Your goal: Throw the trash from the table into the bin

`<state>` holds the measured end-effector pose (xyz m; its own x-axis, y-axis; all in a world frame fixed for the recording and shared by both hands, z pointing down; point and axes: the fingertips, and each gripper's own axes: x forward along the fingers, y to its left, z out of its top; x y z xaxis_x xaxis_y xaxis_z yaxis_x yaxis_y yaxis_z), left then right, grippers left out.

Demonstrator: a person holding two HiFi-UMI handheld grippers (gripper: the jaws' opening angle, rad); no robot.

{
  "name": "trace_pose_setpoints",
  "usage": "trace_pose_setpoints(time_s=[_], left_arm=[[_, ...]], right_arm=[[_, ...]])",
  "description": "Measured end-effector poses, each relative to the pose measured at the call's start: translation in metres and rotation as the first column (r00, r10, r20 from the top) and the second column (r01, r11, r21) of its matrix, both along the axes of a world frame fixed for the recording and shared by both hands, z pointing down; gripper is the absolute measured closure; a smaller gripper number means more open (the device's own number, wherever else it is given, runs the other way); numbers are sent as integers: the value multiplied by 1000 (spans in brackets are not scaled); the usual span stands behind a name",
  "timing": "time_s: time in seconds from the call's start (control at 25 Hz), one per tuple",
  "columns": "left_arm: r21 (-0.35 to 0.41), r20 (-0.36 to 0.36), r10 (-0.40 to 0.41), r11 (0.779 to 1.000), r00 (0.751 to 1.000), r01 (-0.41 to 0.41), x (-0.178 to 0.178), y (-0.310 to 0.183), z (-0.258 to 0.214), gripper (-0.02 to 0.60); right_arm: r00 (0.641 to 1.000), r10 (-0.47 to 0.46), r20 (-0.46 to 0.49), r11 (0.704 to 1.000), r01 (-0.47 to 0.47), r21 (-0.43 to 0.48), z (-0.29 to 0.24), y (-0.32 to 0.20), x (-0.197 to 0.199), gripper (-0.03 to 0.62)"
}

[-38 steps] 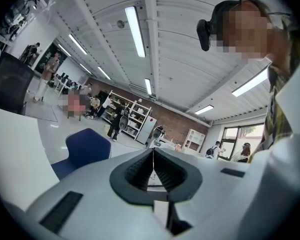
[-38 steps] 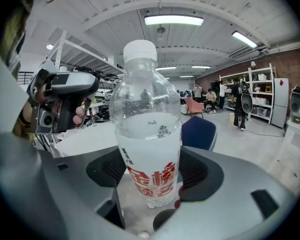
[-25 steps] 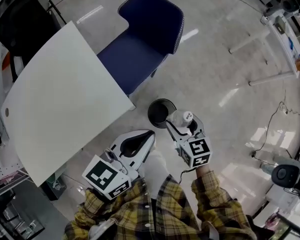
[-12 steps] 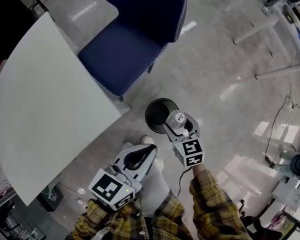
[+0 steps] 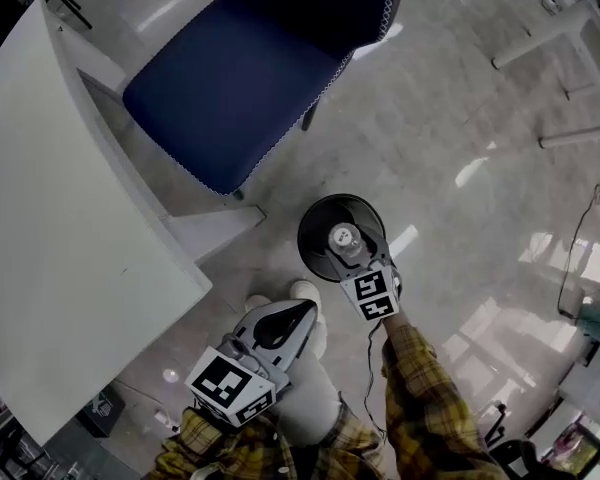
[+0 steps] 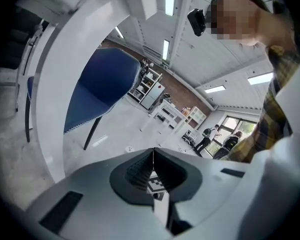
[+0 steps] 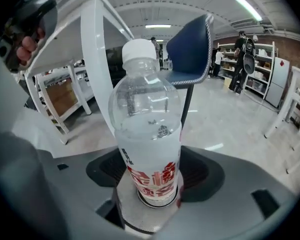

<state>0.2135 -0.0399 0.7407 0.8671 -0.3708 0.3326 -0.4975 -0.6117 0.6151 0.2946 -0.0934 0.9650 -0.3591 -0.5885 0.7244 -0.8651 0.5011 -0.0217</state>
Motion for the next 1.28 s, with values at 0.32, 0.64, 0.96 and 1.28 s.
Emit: trace_pose_setpoints(time_s=[0.32,0.64,0.96,1.28], left_arm=[[-5,34,16,1000,999,-15,-12,-22,69,571],[-21,17,25,999,1000,-24,-8,-22,67,571],[-45,-4,36,998,999,-36,2,-1,-9,571],[-51,-33,6,999,999,-8,5,8,-115,571]], right_arm=[[990,-108,-86,976,89,-197,137,4,1,286],[997,-22,-79,957,-1,-291,146,0,12,279],[998,0,-70,959,-20,-281,62,18,13,279],[998,45,-35,956,-53,-287,-53,35,11,279]])
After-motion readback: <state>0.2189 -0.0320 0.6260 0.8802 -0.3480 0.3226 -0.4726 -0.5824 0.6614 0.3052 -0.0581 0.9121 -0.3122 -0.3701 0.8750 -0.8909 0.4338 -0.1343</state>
